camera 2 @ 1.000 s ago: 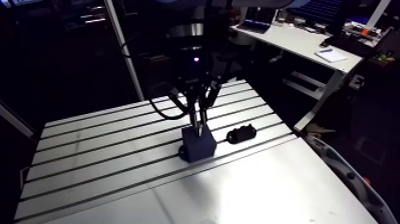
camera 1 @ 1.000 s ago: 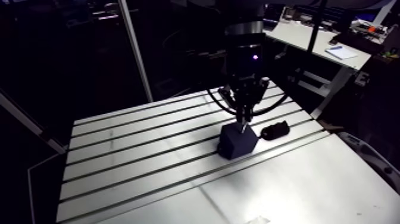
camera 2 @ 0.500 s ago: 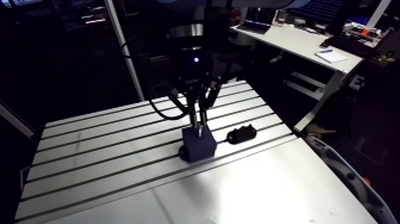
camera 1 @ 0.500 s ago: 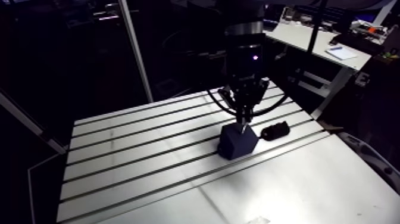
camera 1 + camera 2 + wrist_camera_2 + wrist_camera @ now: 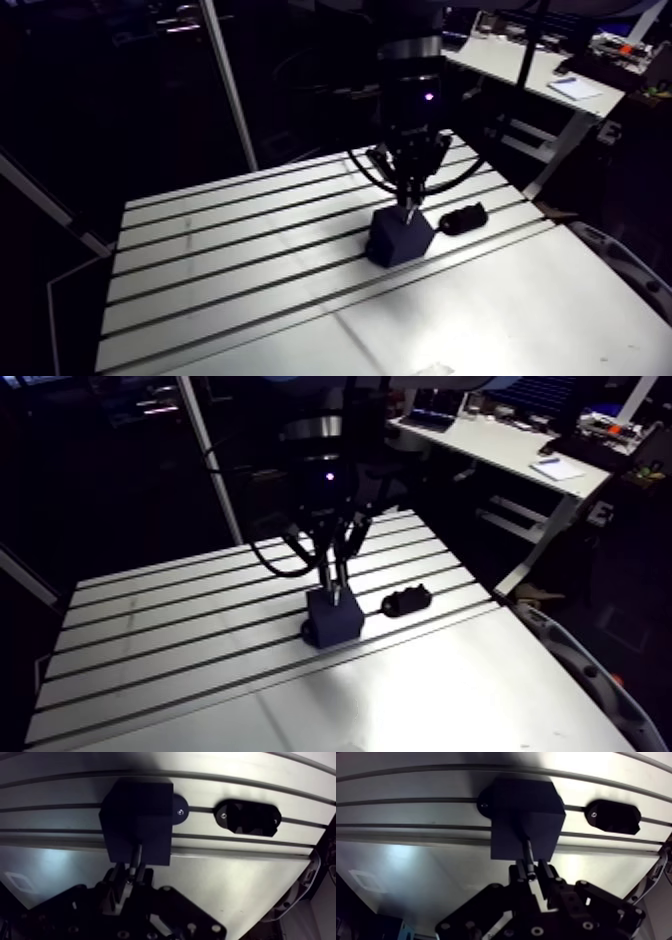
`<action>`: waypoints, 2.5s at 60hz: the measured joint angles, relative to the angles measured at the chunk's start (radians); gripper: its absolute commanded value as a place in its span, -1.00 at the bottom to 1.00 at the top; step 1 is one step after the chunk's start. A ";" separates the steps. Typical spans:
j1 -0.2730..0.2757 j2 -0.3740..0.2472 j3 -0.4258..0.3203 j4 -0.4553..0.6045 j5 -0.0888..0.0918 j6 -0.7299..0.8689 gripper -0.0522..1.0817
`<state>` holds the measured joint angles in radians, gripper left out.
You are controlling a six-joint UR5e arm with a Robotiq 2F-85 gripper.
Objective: Pick up the M10 bolt and insert it into the hole until fully seated.
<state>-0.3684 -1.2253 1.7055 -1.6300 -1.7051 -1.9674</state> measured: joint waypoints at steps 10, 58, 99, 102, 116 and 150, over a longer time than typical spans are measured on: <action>0.000 0.003 -0.001 -0.001 0.000 0.000 0.99; 0.000 0.008 -0.007 -0.002 0.003 -0.001 0.99; 0.000 0.002 -0.009 0.002 0.004 -0.002 0.99; 0.000 0.002 -0.008 0.002 0.003 -0.002 0.99; 0.000 0.002 -0.004 0.000 0.002 -0.002 0.99; 0.002 0.004 -0.002 -0.003 0.001 0.001 0.99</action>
<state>-0.3669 -1.2218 1.7036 -1.6328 -1.7039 -1.9666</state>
